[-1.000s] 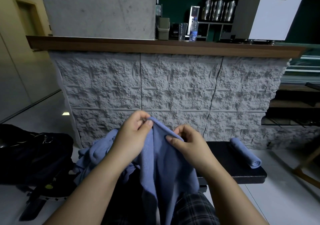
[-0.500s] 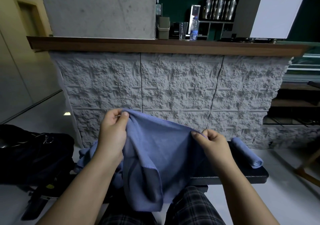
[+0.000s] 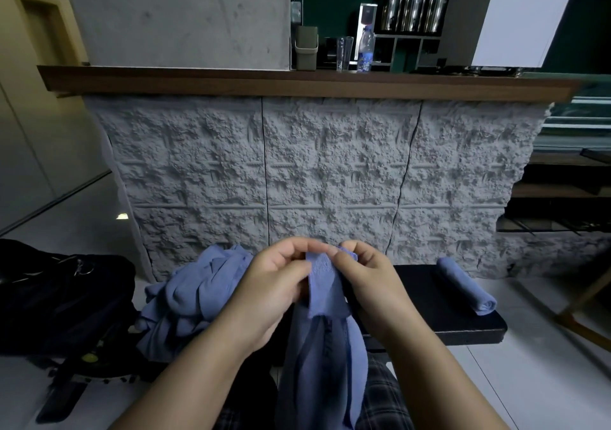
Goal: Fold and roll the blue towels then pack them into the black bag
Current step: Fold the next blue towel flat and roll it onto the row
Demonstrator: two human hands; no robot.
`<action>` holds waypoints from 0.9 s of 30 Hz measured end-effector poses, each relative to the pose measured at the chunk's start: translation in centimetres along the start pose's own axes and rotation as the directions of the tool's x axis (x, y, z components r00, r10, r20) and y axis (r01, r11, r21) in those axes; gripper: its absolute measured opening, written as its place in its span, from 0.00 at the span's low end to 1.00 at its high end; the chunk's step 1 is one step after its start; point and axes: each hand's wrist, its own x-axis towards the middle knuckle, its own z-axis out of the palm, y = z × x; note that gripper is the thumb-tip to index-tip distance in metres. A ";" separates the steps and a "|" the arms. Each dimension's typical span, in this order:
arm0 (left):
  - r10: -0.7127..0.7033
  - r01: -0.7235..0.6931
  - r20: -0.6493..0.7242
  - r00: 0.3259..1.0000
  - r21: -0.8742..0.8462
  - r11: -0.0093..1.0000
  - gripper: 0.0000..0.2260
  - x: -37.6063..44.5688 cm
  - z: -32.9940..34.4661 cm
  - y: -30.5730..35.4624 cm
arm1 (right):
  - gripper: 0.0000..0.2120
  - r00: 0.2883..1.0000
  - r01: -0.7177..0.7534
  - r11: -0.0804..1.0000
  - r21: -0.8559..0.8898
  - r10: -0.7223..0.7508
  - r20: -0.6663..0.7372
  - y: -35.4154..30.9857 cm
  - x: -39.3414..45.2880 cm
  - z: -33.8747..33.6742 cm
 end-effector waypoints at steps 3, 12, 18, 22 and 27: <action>0.193 -0.215 0.096 0.976 0.345 0.914 0.23 -0.1 -0.2 -0.3 | 0.11 1.000 -0.002 0.997 0.077 0.000 0.025 -0.2 -0.3 -0.3; 0.250 -0.357 0.268 0.930 0.511 0.782 0.32 -0.3 -0.8 -0.4 | 0.08 1.000 0.005 0.999 0.043 -0.005 0.006 -0.6 -0.7 -0.9; 0.396 -0.414 0.174 0.901 0.618 0.669 0.09 0.1 -1.1 -0.4 | 0.04 0.997 0.047 0.998 -0.029 -0.045 0.057 -0.6 -0.9 0.0; 0.519 -0.425 0.114 0.847 0.733 0.532 0.08 0.0 -1.3 -0.1 | 0.07 0.998 0.044 0.995 -0.085 -0.041 0.046 -0.8 -1.3 0.3; 0.410 -0.331 0.064 0.910 0.709 0.623 0.07 -0.6 -1.3 -0.2 | 0.07 0.996 0.059 0.995 -0.082 -0.053 0.066 -1.4 -1.7 0.5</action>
